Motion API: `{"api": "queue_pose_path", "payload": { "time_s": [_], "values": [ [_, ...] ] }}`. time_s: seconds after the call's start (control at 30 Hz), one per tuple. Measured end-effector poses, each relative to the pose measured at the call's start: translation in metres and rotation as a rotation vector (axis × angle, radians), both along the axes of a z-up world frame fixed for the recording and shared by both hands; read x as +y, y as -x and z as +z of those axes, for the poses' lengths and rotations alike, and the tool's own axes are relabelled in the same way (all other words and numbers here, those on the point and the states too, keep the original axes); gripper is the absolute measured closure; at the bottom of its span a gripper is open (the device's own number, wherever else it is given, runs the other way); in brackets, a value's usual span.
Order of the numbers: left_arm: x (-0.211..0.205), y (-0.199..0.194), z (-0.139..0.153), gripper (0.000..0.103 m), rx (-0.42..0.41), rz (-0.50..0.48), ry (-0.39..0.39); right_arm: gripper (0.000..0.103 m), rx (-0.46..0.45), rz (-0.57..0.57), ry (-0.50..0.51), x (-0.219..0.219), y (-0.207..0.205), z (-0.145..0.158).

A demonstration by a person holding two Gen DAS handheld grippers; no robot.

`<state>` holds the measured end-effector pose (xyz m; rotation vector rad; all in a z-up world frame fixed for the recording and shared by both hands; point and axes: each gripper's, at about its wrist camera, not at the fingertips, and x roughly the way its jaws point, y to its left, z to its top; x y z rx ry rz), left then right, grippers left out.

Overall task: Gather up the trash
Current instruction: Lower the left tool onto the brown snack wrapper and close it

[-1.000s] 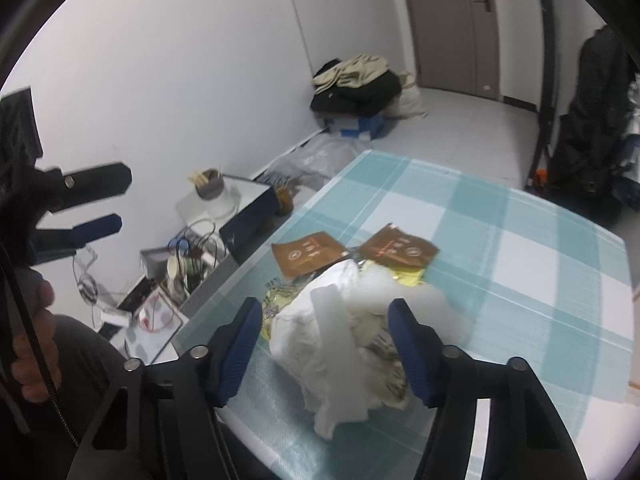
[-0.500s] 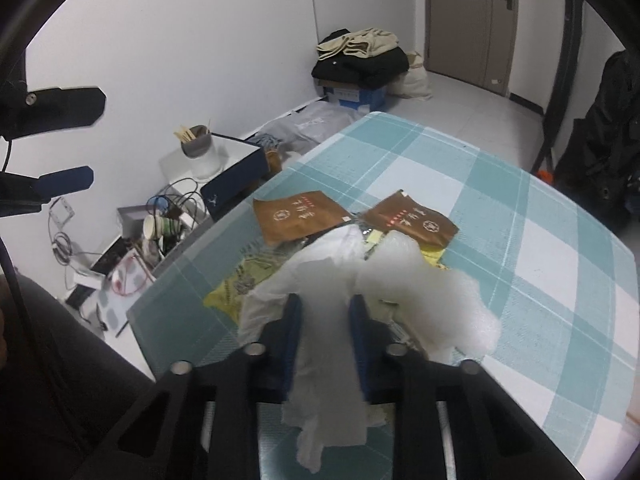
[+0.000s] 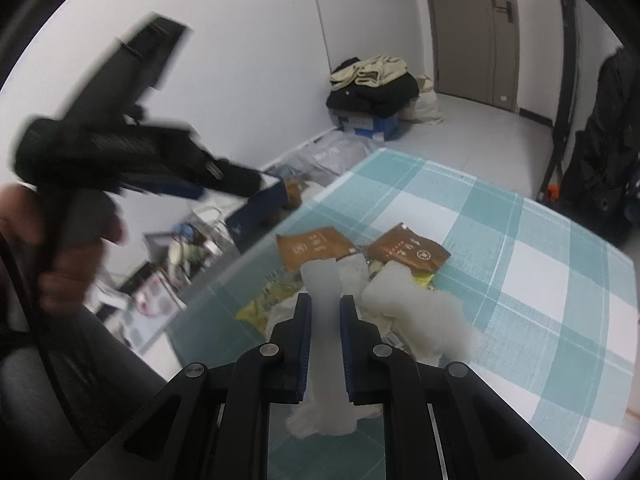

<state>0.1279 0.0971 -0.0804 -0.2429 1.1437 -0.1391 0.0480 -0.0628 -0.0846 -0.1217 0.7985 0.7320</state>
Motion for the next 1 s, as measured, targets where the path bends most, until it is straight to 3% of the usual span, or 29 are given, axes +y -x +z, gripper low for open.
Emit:
{"api": "queue_pose_path", "payload": {
  "time_s": [0.13,0.33,0.57,0.8,0.9,1.0],
  "values": [
    [-0.017,-0.015,-0.010,0.001,0.062,-0.127,-0.031,0.090,0.011,-0.011,-0.070,-0.011,0.001,0.011],
    [-0.022,-0.031,-0.031,0.002,0.161,-0.172,-0.112,0.090,-0.018,-0.006,-0.097,-0.025,0.007,0.019],
    [-0.025,-0.038,-0.043,0.003,0.182,-0.243,-0.149,0.090,-0.011,-0.022,-0.108,-0.044,0.008,0.015],
    [-0.032,-0.046,-0.050,0.017,0.211,-0.314,-0.171,0.090,-0.006,-0.042,-0.121,-0.052,0.005,0.016],
    [-0.039,-0.047,-0.049,0.027,0.189,-0.350,-0.195,0.090,-0.002,-0.045,-0.118,-0.052,0.004,0.016],
    [-0.042,-0.046,-0.049,0.031,0.171,-0.381,-0.213,0.090,-0.006,-0.043,-0.121,-0.054,0.008,0.018]
  ]
}}
